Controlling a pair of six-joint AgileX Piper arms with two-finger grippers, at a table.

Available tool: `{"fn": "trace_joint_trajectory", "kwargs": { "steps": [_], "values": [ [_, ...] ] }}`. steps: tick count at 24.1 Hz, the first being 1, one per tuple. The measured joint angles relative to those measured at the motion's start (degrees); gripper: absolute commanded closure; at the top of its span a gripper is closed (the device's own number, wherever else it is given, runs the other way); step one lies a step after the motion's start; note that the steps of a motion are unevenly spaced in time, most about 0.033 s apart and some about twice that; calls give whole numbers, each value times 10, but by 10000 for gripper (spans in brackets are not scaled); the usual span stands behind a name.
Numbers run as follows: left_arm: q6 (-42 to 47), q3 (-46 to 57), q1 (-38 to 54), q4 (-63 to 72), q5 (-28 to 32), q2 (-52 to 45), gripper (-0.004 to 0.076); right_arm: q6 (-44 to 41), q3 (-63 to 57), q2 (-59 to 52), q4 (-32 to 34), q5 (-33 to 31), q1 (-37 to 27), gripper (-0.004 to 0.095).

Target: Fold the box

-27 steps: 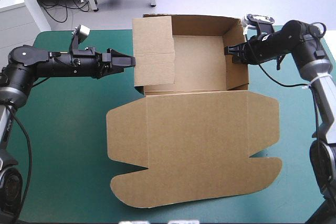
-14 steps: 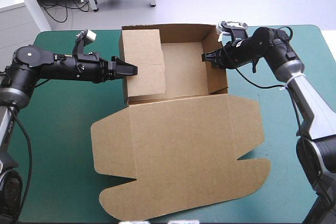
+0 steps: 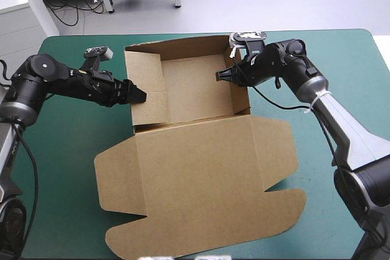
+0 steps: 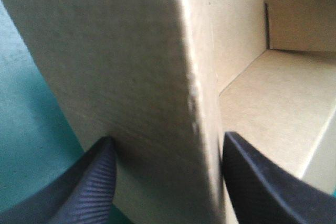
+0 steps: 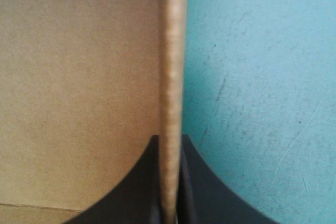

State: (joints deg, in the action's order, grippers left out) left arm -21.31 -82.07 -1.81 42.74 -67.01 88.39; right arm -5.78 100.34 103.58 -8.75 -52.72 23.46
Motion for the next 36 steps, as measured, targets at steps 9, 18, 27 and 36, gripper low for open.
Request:
{"fn": "trace_joint_trajectory", "kwargs": {
  "steps": [9, 18, 27, 36],
  "values": [
    [130, 0, -92, -195, 93, 0, 601, -21, 0, 0, 7, -12, 4, 927],
    [254, 0, -131, -357, 100, 21, 734, -39, 0, 0, 2, -37, 25, 927],
    [259, 0, -152, -351, 89, 56, 734, -89, 0, 13, 71, -107, 30, 927],
    [258, -1, -156, -340, 81, 120, 733, -99, 0, 84, 81, -155, 33, 928]
  ]
}}
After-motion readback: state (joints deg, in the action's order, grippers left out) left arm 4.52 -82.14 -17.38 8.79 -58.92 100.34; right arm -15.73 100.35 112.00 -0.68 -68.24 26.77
